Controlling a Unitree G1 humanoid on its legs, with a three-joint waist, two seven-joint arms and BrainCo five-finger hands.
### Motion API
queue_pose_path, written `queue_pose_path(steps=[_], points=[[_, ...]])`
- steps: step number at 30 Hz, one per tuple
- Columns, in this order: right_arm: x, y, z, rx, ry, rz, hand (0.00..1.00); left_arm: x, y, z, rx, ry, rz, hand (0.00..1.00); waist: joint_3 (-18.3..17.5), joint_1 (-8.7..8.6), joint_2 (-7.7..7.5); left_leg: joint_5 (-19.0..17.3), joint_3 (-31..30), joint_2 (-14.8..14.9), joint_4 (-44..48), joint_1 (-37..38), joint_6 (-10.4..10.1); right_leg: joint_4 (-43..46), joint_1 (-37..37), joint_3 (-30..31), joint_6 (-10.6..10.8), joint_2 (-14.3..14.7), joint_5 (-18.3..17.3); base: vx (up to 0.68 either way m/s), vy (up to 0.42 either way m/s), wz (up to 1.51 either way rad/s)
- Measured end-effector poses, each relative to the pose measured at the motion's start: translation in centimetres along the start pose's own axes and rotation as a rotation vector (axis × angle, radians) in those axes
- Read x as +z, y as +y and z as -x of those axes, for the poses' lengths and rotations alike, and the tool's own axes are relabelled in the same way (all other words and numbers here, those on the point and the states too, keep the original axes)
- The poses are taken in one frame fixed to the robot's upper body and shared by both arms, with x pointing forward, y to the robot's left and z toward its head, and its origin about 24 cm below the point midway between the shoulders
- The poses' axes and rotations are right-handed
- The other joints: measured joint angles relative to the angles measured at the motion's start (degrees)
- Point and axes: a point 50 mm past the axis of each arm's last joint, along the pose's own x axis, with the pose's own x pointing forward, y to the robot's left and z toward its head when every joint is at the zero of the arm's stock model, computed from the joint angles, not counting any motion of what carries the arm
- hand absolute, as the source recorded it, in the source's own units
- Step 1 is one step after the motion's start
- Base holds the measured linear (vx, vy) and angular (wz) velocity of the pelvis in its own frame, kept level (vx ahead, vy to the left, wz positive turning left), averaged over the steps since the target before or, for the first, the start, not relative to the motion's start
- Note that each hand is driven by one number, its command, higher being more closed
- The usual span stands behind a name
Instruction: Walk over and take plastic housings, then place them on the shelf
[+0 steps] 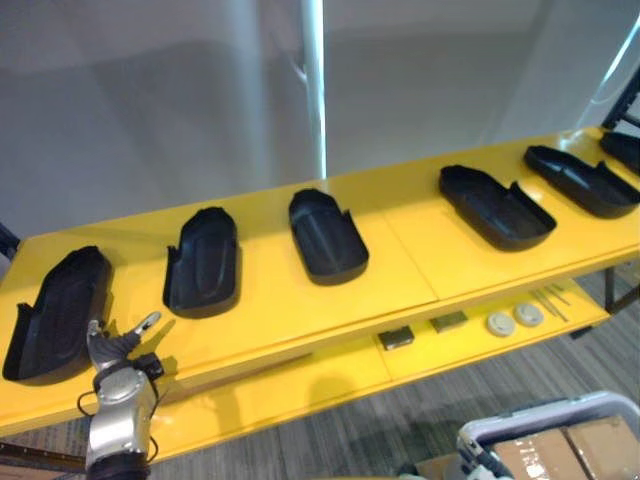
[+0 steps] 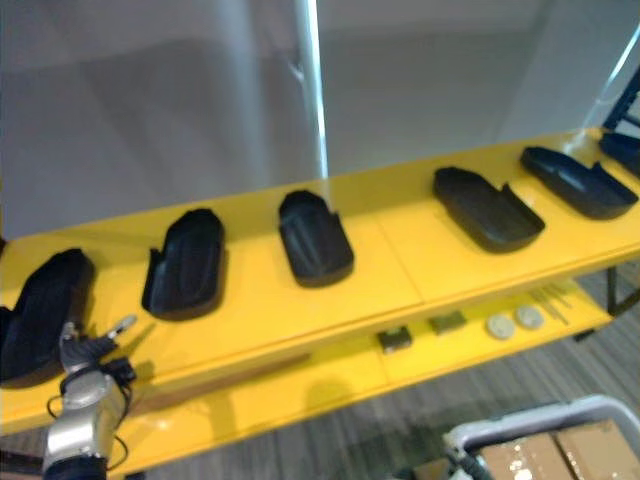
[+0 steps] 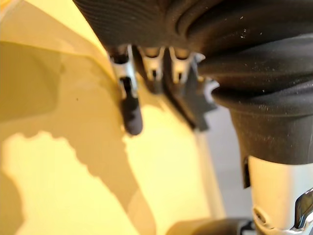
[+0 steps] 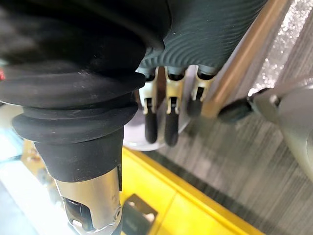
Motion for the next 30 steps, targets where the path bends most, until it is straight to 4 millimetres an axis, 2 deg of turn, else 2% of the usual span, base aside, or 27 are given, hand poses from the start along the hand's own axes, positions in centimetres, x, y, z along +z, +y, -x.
queue_pose_path(steps=[7,10,12,14,16,19,21,25,30], points=[[-0.1,-0.1,0.0,-0.009,0.007,0.000,0.00,-0.1,0.1,0.0,0.025,-0.002,0.001,0.00,0.1,-0.01,-0.10,0.0,0.1,0.0,-0.1,0.2,0.0,0.0,0.1,0.0,0.0,0.0,0.0,0.00,0.000,-0.01],[-0.3,-0.2,0.1,-0.013,0.013,0.000,0.00,0.5,0.1,0.0,0.019,-0.055,0.028,0.00,0.3,-0.02,-0.35,0.0,0.3,0.0,-0.4,0.7,0.0,0.0,0.3,0.1,0.0,0.0,0.0,0.00,0.000,-0.02],[-0.6,-0.4,0.2,-0.018,0.020,-0.002,0.00,1.8,-0.2,0.3,0.005,-0.138,0.073,0.00,0.2,0.03,-0.50,0.0,0.3,0.0,-0.4,0.7,0.0,0.0,0.3,0.1,0.0,0.0,0.0,0.00,0.000,0.00],[-0.9,-0.5,0.2,-0.026,0.026,-0.015,0.00,4.2,-0.6,1.3,-0.017,-0.269,0.149,0.00,0.3,0.13,-0.62,0.0,0.3,0.0,-0.4,0.5,0.0,0.0,0.2,0.1,0.0,0.0,0.0,0.00,0.000,0.00],[-1.3,-0.7,0.3,-0.030,0.038,-0.022,0.00,7.8,-0.8,3.2,-0.032,-0.485,0.277,0.00,0.4,0.18,-0.44,0.0,0.3,-0.1,-0.4,0.4,0.0,0.4,0.1,0.1,0.0,0.0,0.0,0.00,0.000,0.00],[-2.2,-1.1,0.5,-0.049,0.070,-0.036,0.00,10.9,-0.7,5.5,0.024,-0.694,0.418,0.00,0.3,0.17,-0.18,0.1,0.2,-0.1,-0.1,0.1,0.0,0.5,0.0,0.1,0.0,-0.1,0.0,0.00,0.000,0.01],[-2.8,-1.2,0.6,-0.056,0.088,-0.044,0.00,12.0,-0.4,6.5,0.076,-0.785,0.485,0.00,0.3,0.15,-0.11,0.1,0.0,-0.1,0.2,-0.4,0.0,0.5,-0.1,0.1,0.0,0.0,0.0,0.00,0.000,0.04],[-2.9,-1.2,0.6,-0.059,0.090,-0.045,0.00,12.4,0.3,7.4,0.188,-0.816,0.573,0.00,0.1,0.27,0.03,0.1,0.0,0.0,0.5,-0.4,0.0,0.5,0.0,0.1,0.0,0.0,0.0,0.00,0.000,0.00],[-3.1,-1.2,0.6,-0.074,0.101,-0.036,0.00,10.7,2.2,6.6,0.437,-0.667,0.659,0.00,-0.3,0.52,-0.22,0.1,0.0,0.0,0.7,-0.5,0.0,0.5,0.1,0.0,0.0,0.0,0.1,0.00,0.000,0.00]])
